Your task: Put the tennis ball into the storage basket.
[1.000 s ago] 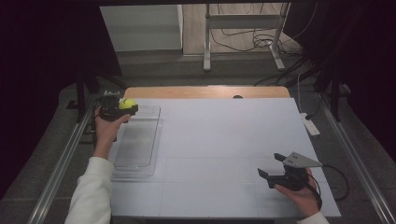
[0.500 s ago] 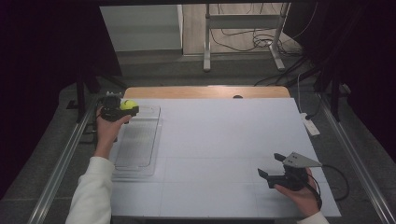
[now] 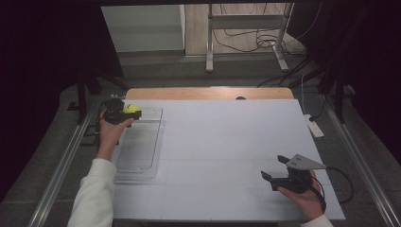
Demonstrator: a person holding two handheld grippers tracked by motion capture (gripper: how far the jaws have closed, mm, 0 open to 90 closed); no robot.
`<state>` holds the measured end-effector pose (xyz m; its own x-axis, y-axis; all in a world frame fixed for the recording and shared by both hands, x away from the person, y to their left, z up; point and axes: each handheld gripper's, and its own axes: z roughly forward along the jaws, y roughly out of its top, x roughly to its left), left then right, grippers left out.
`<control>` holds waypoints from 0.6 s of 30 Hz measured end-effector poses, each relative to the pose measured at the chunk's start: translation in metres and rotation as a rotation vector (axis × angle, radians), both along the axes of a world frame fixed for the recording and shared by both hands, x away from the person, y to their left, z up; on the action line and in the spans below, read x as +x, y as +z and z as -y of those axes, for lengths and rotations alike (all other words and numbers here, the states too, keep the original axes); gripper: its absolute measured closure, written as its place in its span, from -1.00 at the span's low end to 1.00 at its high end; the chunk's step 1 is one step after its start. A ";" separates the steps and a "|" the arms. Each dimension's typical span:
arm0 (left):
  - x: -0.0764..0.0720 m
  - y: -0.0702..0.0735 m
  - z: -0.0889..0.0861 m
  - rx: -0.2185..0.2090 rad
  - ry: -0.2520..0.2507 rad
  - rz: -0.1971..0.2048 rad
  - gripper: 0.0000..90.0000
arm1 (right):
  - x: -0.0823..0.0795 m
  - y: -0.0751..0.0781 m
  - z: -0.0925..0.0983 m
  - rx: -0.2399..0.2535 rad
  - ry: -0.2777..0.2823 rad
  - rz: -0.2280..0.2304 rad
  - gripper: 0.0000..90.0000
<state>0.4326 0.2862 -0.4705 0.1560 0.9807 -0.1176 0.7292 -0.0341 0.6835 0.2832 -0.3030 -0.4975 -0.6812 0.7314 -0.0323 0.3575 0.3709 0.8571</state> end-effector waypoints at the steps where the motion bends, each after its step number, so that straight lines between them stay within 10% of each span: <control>1: 0.000 -0.002 0.000 0.002 -0.001 -0.005 -0.40 | 0.000 0.000 0.000 0.000 0.000 0.000 -0.73; 18: 0.003 -0.010 0.005 0.035 -0.033 -0.051 -0.40 | 0.001 -0.001 0.000 -0.003 0.001 -0.001 -0.73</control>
<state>0.4356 0.2810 -0.4810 0.1832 0.9787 -0.0921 0.7614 -0.0820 0.6431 0.2838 -0.3031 -0.4981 -0.6820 0.7306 -0.0335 0.3581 0.3736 0.8557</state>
